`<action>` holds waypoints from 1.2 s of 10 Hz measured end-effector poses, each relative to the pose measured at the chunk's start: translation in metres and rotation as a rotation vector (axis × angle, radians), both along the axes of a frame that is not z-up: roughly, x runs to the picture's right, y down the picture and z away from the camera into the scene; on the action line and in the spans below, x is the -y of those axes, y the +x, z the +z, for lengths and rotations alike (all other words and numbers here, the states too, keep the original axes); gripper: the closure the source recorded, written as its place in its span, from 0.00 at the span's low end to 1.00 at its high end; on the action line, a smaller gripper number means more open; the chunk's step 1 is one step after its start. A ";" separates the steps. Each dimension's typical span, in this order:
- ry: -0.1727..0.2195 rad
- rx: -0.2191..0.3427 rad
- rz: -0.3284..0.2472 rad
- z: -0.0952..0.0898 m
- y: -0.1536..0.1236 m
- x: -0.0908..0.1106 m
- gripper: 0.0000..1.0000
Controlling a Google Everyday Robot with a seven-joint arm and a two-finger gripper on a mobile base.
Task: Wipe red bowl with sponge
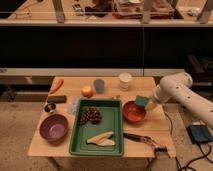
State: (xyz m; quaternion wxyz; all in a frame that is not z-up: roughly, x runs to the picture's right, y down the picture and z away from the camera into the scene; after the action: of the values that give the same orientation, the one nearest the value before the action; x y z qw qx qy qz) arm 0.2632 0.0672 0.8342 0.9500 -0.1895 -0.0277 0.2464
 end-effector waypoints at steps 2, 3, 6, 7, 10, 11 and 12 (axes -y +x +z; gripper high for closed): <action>0.007 0.054 -0.017 0.002 -0.038 0.003 1.00; 0.009 0.096 -0.041 -0.003 -0.057 0.001 1.00; -0.007 0.178 -0.093 -0.027 -0.081 -0.020 1.00; -0.019 0.183 -0.100 -0.033 -0.080 -0.027 1.00; -0.059 0.162 -0.098 -0.039 -0.052 -0.040 1.00; -0.071 0.131 -0.087 -0.039 -0.031 -0.044 1.00; -0.074 0.092 -0.064 -0.036 -0.012 -0.042 1.00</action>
State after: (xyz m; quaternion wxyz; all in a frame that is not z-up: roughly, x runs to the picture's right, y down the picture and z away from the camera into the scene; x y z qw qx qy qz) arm 0.2514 0.1092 0.7984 0.9475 -0.2364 -0.0561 0.2081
